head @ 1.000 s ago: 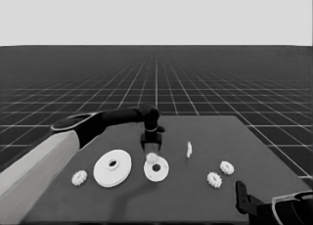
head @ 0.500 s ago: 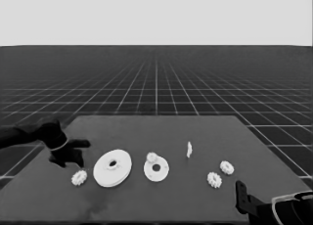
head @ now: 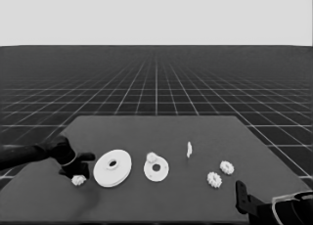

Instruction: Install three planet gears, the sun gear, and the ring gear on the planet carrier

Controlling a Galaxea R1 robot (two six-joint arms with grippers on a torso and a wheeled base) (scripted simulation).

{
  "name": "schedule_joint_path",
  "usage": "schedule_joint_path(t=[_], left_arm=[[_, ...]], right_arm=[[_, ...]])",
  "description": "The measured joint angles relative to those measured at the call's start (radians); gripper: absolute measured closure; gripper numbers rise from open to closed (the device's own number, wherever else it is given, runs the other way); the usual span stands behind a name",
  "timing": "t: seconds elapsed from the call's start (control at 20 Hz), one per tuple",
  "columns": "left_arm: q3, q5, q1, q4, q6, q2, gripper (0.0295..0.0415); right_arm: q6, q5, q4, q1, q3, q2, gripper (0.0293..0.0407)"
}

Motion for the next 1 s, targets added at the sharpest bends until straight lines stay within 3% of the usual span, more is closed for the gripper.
schedule_joint_path(t=[0.1, 0.2, 0.6, 0.75, 1.0], left_arm=[[-0.002, -0.002, 0.002, 0.001, 0.000, 0.001, 0.0326], [-0.003, -0.002, 0.002, 0.002, 0.001, 0.001, 0.0397], [-0.003, -0.002, 0.002, 0.002, 0.001, 0.001, 0.0398], [0.121, 0.128, -0.170, -0.116, -0.022, -0.069, 0.0398], [0.132, 0.159, -0.217, -0.152, -0.022, -0.076, 0.0398]], right_arm=[[0.000, 0.000, 0.000, 0.000, 0.000, 0.000, 0.0315], [0.000, 0.000, 0.000, 0.000, 0.000, 0.000, 0.0315], [0.000, 0.000, 0.000, 0.000, 0.000, 0.000, 0.0315], [0.000, 0.000, 0.000, 0.000, 0.000, 0.000, 0.0315], [0.000, 0.000, 0.000, 0.000, 0.000, 0.000, 0.0315]])
